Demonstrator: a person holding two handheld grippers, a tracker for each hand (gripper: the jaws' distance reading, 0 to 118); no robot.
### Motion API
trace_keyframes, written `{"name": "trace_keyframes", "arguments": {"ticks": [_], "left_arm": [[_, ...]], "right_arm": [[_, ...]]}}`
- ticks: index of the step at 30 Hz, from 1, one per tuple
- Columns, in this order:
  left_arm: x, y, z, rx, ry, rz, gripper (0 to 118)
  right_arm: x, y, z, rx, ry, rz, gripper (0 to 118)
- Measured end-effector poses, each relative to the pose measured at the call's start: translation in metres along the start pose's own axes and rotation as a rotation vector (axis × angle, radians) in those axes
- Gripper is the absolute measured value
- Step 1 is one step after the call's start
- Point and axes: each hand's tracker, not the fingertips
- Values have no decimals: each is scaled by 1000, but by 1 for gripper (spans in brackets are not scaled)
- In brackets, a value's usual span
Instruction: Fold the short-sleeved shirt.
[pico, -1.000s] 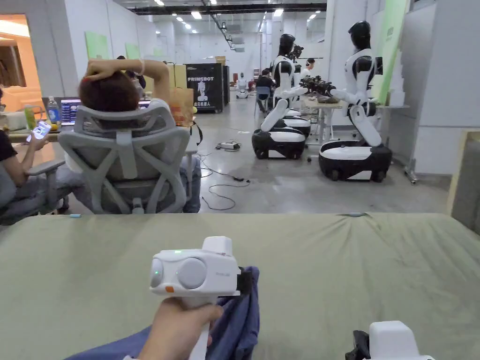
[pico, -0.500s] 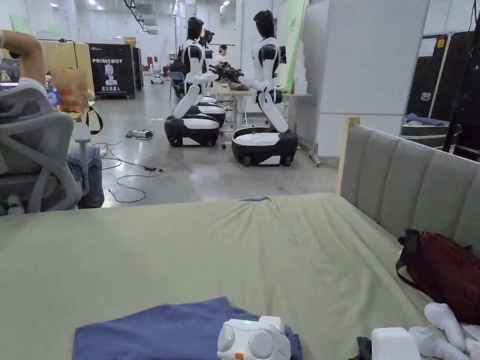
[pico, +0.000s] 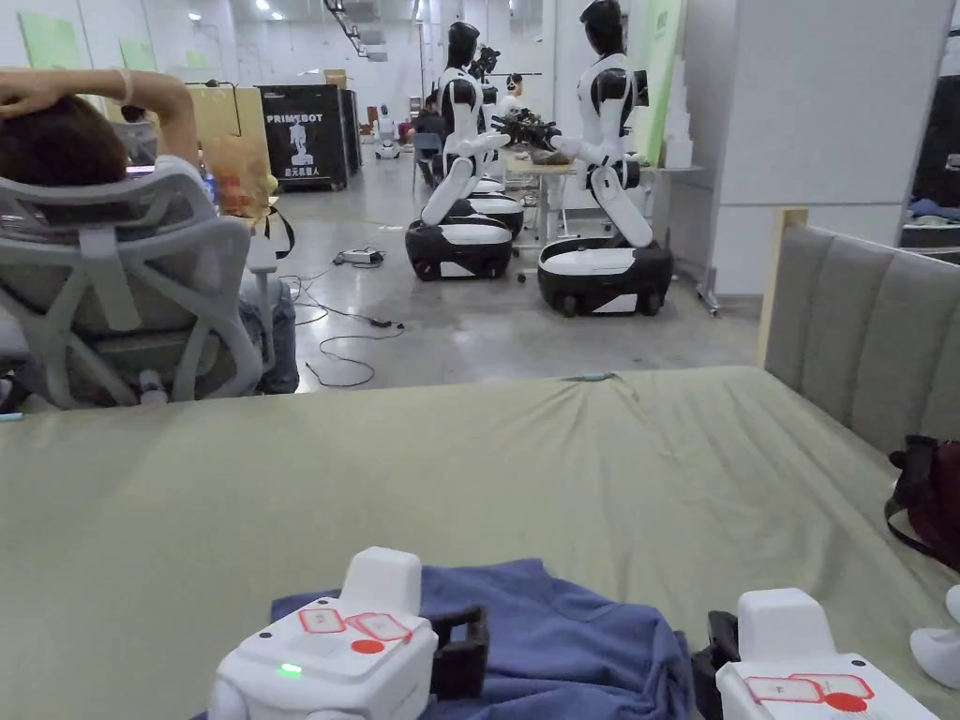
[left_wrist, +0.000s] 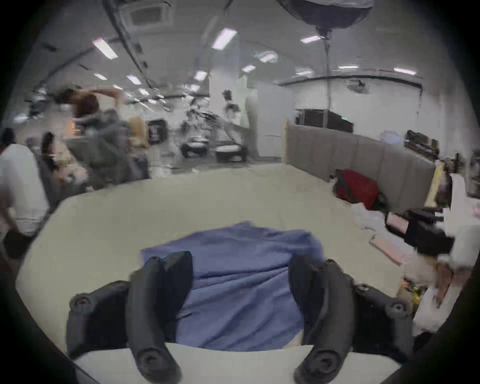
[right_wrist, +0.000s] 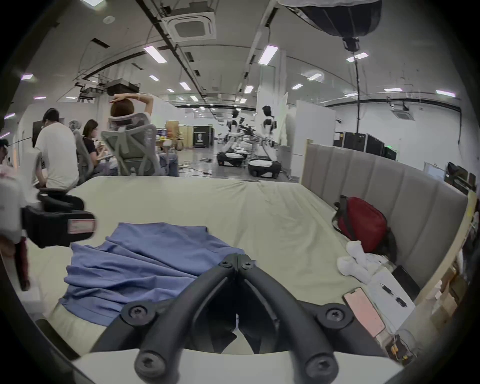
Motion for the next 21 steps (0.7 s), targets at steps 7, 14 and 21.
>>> {"name": "trace_keyframes", "arguments": {"ticks": [7, 14, 21], "left_arm": [[-85, -62, 73, -88, 204, 94, 0], [-196, -55, 31, -282, 144, 332, 0], [-261, -63, -63, -532, 183, 461, 4]], "right_arm": [[-49, 10, -2, 28, 107, 38, 0], [-72, 12, -11, 19, 153, 63, 0], [-69, 5, -25, -8, 148, 60, 0]]}}
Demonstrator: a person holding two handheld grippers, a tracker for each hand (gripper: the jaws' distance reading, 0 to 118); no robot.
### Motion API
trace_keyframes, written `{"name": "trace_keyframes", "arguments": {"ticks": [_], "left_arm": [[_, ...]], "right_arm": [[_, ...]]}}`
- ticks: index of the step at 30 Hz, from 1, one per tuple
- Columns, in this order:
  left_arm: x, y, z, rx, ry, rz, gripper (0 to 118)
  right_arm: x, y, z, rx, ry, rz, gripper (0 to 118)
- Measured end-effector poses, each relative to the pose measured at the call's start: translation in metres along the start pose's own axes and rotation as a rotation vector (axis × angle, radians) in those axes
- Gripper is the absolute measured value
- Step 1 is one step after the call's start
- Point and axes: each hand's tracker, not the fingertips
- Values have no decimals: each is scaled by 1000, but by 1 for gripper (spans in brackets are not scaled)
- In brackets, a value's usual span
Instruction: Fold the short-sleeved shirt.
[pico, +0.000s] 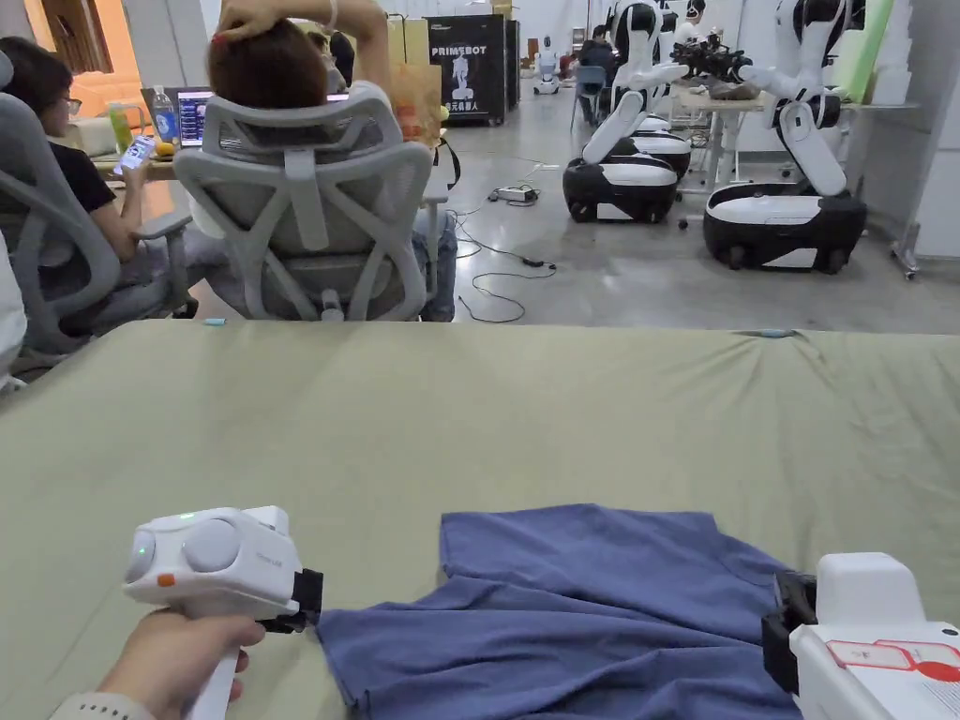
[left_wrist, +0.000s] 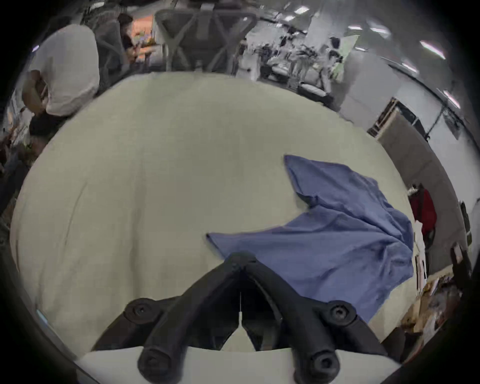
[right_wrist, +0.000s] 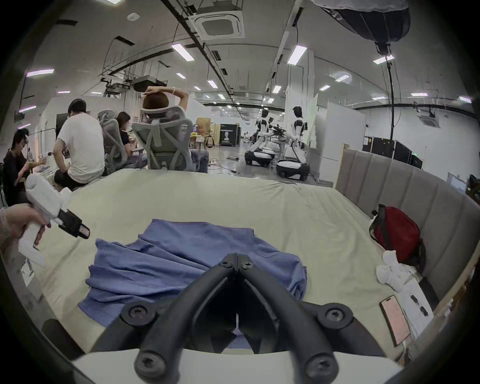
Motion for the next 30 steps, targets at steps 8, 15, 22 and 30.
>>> {"name": "trace_keyframes", "arguments": {"ticks": [8, 15, 22, 30], "left_arm": [[35, 9, -50, -60, 116, -84, 49], [78, -12, -35, -117, 137, -273, 2], [87, 0, 11, 41, 60, -326, 2], [89, 7, 17, 69, 25, -326, 2]], "right_arm": [[23, -15, -17, -53, -49, -4, 0], [78, -22, -28, -101, -125, -28, 0], [183, -31, -92, -274, -177, -90, 0], [184, -57, -170, -379, -78, -6, 75]]}}
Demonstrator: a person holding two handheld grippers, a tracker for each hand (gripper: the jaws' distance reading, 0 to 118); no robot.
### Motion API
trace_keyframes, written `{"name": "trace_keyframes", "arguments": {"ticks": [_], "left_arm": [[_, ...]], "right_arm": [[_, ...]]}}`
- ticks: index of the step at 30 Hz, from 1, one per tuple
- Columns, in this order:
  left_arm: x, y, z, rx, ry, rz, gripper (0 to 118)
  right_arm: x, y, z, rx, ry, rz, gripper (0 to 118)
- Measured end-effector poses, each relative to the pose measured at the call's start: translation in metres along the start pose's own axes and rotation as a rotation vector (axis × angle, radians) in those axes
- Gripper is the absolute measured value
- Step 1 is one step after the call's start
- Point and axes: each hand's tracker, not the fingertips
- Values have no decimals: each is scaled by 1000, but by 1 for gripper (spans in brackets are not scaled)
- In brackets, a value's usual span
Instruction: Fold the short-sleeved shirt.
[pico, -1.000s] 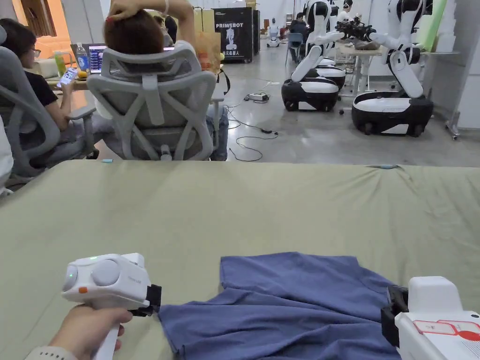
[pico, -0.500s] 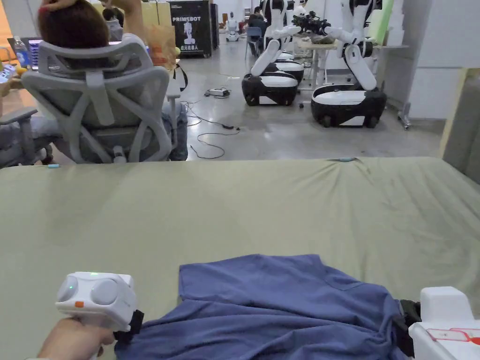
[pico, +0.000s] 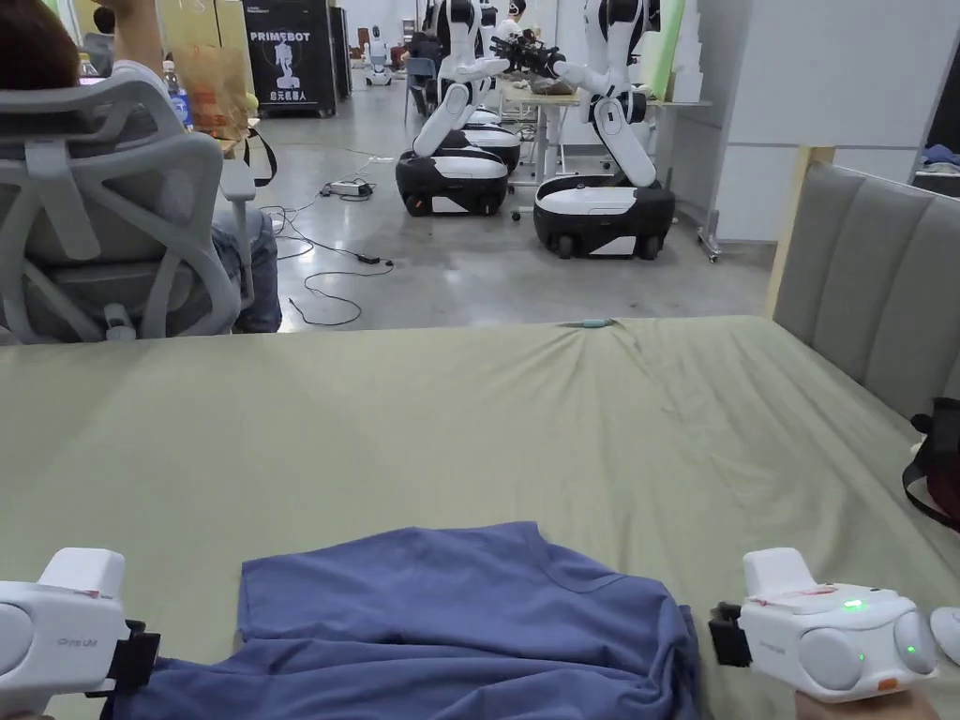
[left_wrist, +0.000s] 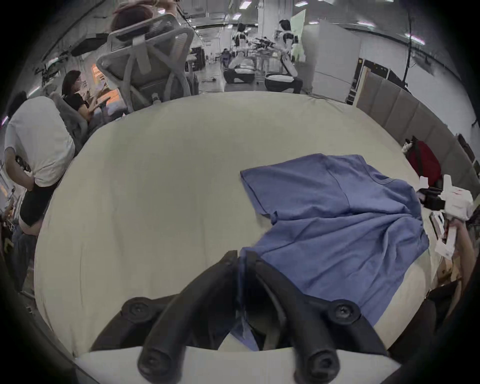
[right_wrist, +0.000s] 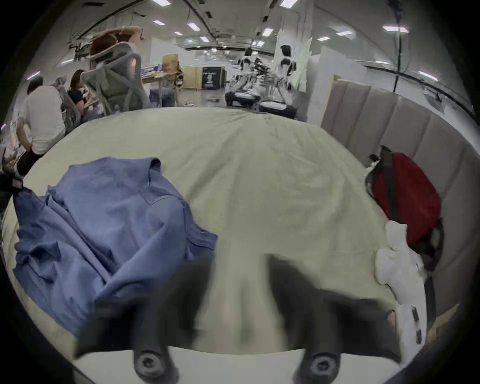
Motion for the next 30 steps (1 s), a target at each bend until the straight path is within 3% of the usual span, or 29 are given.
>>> {"name": "trace_keyframes", "arguments": {"ticks": [1, 2, 5, 6, 8, 10, 11, 12, 13, 14, 17, 20, 30], "left_arm": [[-1, 0, 0, 0, -3, 2, 2], [-2, 0, -2, 1, -5, 6, 2], [-6, 1, -4, 1, -8, 13, 2], [-6, 0, -5, -1, -9, 15, 2], [-10, 0, -7, -6, -8, 17, 2], [-13, -1, -7, -7, 3, 20, 2], [-16, -2, -7, -6, 7, 24, 2], [-19, -2, -6, -2, 12, 25, 2], [-21, -3, -5, 1, 20, 22, 2], [-19, -4, -1, 8, 32, 16, 2], [-21, -3, 9, 57, 69, 0, 2], [-18, 5, 27, 121, 129, -65, 2], [-26, 78, 117, 363, 369, -175, 2]], "right_arm": [[-6, 2, -9, -23, 14, 14, 101], [-11, 3, -17, -37, 33, 31, 111], [-29, 6, -35, -30, 42, 102, 102], [-33, 6, -38, -36, 69, 111, 91], [-40, 3, -49, -119, 155, 118, 49], [-38, -1, -47, -99, 122, 81, 46], [-33, 0, -41, -90, 149, 28, 41], [-27, 3, -35, -95, 159, -22, 15], [-21, 3, -26, -73, 159, -53, 4], [-17, 4, -17, -68, 194, -85, 4], [-17, 18, 16, -10, 152, -21, 4], [-21, 40, 58, 64, 172, -38, 4], [-37, 150, 185, 346, -19, 107, 4]]}}
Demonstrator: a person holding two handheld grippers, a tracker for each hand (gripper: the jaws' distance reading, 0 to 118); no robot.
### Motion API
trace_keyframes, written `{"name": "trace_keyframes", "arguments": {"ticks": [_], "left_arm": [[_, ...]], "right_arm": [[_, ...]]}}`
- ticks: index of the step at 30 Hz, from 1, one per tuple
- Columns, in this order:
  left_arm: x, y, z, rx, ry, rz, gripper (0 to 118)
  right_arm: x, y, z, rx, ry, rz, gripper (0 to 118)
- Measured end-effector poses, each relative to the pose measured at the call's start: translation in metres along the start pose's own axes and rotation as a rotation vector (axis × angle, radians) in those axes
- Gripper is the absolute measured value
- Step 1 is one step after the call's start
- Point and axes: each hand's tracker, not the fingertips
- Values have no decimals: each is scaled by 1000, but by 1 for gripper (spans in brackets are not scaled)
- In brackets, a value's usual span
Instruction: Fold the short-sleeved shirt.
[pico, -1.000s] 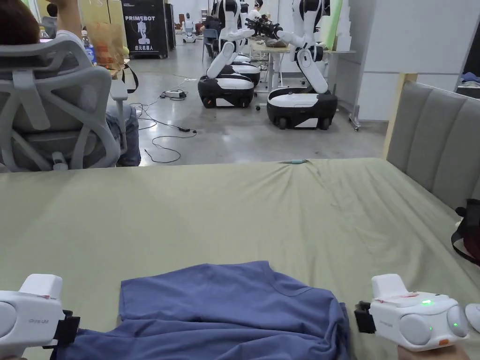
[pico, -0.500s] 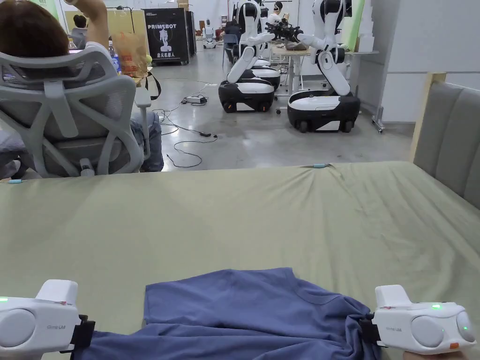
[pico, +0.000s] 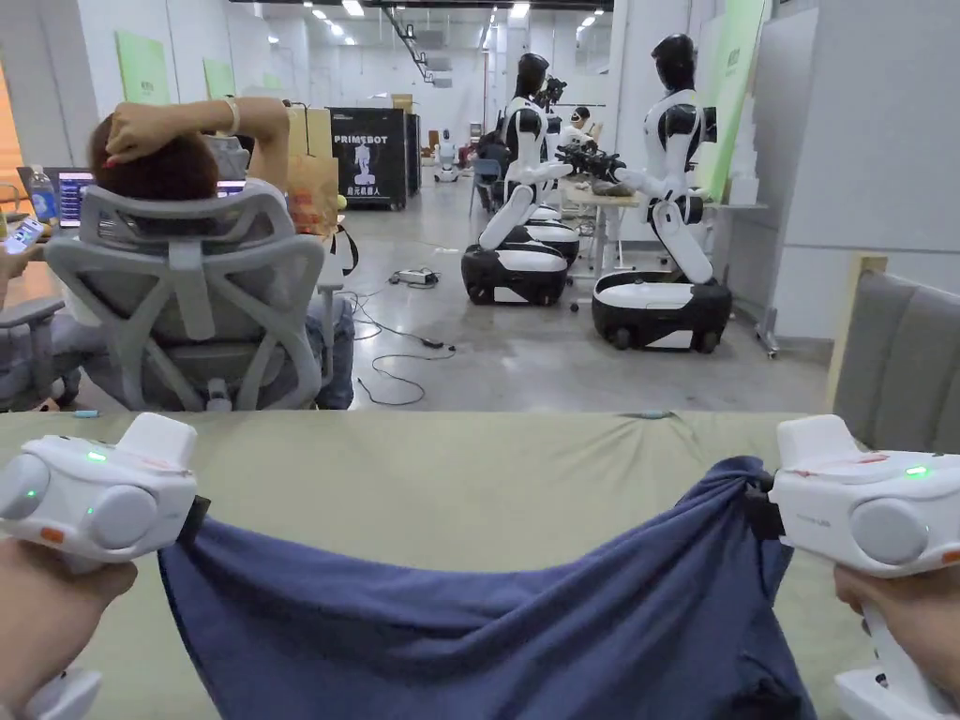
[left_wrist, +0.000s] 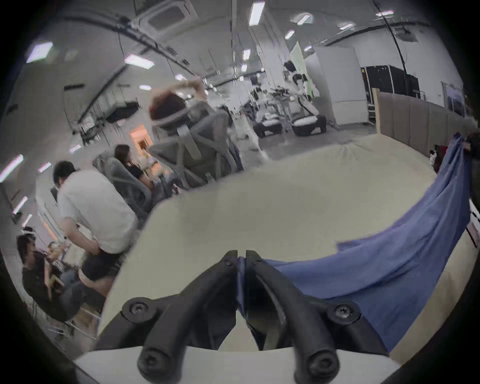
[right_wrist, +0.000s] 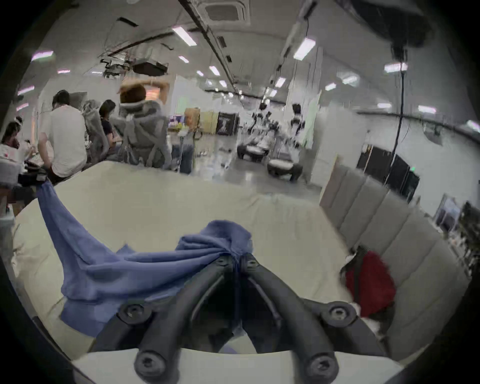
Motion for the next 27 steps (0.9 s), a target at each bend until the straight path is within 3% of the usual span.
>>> {"name": "trace_keyframes", "arguments": {"ticks": [8, 15, 20, 27], "left_arm": [[-54, 88, 5, 154, 103, 101, 2], [-55, 153, -16, 252, 173, 138, 2], [-35, 149, -70, 172, 191, 95, 2], [8, 78, -137, 14, 161, 71, 2]], "right_arm": [[38, 103, 14, 160, -216, -8, 4], [29, 156, -4, 234, -308, -3, 4], [16, 141, -61, 158, -321, 16, 4], [2, 56, -156, -75, -285, 32, 4]]}}
